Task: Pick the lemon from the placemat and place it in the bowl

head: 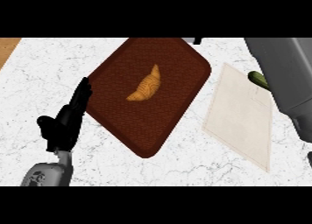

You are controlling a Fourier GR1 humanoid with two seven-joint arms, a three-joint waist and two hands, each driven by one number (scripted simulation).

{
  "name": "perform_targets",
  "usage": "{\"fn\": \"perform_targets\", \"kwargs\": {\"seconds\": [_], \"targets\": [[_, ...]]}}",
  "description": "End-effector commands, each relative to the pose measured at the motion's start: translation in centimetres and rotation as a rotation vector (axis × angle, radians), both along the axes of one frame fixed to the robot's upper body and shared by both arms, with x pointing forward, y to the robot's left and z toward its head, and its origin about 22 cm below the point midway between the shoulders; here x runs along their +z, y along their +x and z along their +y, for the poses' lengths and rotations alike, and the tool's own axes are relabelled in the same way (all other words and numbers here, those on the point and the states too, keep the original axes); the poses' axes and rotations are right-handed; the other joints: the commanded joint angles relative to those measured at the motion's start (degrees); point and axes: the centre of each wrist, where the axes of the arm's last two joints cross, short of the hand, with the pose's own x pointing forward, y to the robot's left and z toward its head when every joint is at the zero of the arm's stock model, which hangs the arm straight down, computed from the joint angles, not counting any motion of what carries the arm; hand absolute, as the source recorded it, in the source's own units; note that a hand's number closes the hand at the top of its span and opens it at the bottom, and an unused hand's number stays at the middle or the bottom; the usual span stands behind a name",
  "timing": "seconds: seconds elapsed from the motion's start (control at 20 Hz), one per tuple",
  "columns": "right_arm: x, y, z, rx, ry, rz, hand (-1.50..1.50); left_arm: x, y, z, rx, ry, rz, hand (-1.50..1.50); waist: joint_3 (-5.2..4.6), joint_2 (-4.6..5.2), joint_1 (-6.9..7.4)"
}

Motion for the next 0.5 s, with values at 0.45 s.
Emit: {"fn": "perform_targets", "kwargs": {"seconds": [0.45], "targets": [[5.3, 1.0, -8.2, -0.198, 0.002, 0.035, 1.50, 1.2, 0.6, -1.3, -0.055, -0.010, -0.059, 0.00, -0.01, 0.49, 0.65]]}}
